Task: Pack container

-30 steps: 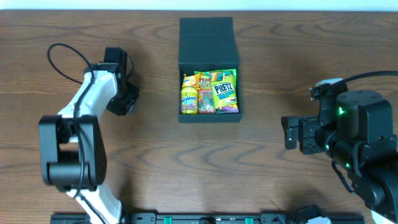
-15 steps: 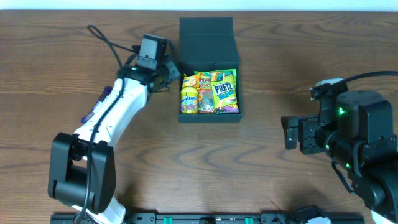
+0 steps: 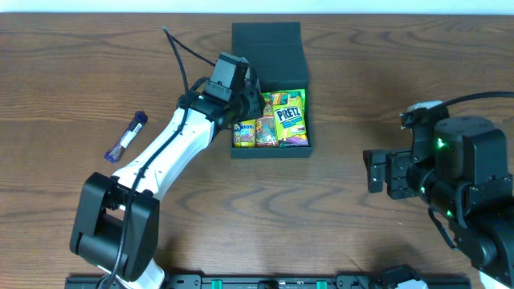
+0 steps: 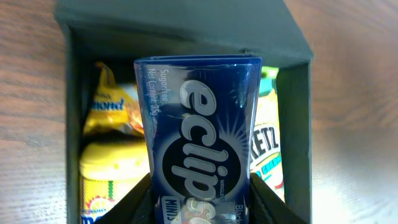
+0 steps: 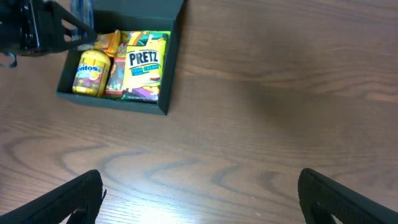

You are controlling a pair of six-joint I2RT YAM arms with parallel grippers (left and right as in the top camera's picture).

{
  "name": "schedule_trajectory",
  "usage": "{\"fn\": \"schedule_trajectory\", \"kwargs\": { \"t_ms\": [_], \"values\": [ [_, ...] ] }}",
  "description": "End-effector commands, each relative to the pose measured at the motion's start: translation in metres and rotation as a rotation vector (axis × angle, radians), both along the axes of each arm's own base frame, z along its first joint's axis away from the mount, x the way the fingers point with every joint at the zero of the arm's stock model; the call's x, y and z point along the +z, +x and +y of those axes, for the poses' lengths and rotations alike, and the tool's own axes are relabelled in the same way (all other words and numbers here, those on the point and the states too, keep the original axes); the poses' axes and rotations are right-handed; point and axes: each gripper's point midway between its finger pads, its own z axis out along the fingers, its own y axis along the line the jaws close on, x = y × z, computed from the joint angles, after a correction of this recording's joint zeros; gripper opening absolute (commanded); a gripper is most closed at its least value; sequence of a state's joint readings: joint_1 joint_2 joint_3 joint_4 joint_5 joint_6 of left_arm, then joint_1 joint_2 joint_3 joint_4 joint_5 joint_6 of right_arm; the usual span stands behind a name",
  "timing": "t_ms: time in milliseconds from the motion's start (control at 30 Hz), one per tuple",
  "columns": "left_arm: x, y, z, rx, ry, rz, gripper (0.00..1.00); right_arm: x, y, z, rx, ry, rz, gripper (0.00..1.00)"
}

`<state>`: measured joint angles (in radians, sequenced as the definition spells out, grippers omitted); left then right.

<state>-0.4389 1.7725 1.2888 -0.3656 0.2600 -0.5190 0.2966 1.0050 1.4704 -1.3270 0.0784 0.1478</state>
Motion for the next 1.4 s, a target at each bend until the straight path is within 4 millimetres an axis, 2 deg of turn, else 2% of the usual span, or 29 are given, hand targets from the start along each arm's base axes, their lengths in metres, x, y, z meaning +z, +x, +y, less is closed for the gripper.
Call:
{"fn": "schedule_trajectory", "kwargs": {
  "t_ms": [0,200,433,733,767,800,833,933,1000,1133,1367],
  "values": [
    [0.005,-0.006,-0.004,-0.047,-0.013,0.006,0.06,0.0,0.0,-0.003,0.0,-0.012,-0.003,0.99],
    [-0.004,-0.024,-0.008,-0.076,0.005,0.069,0.06,0.0,0.0,-0.003,0.0,-0.012,-0.003,0.99],
    [-0.009,-0.043,-0.026,-0.117,0.051,0.084,0.06,0.0,0.0,-0.003,0.0,-0.012,-0.003,0.99],
    [-0.015,-0.046,-0.026,-0.038,0.073,0.111,0.06,0.0,0.0,-0.003,0.0,-0.012,-0.003,0.99],
    [-0.014,-0.046,-0.026,-0.037,0.071,0.109,0.12,0.0,0.0,-0.003,0.0,-0.012,-0.003,0.99],
    [-0.014,-0.045,-0.027,-0.037,0.07,0.106,0.24,0.0,0.0,-0.003,0.0,-0.012,-0.003,0.99],
    [-0.014,-0.045,-0.027,-0.037,0.068,0.104,0.45,0.0,0.0,-0.003,0.0,-0.012,-0.003,0.99],
    [-0.013,-0.043,-0.028,-0.037,0.065,0.098,0.48,0.0,0.0,-0.003,0.0,-0.012,-0.003,0.99],
    [-0.012,-0.042,-0.028,-0.037,0.061,0.091,0.54,0.0,0.0,-0.003,0.0,-0.012,-0.003,0.99],
    [-0.011,-0.04,-0.029,-0.036,0.058,0.083,0.56,0.0,0.0,-0.003,0.0,-0.011,-0.003,0.99],
    [-0.01,-0.038,-0.026,-0.03,0.06,0.079,0.52,0.0,0.0,-0.003,0.0,-0.012,-0.003,0.99]
  ]
}}
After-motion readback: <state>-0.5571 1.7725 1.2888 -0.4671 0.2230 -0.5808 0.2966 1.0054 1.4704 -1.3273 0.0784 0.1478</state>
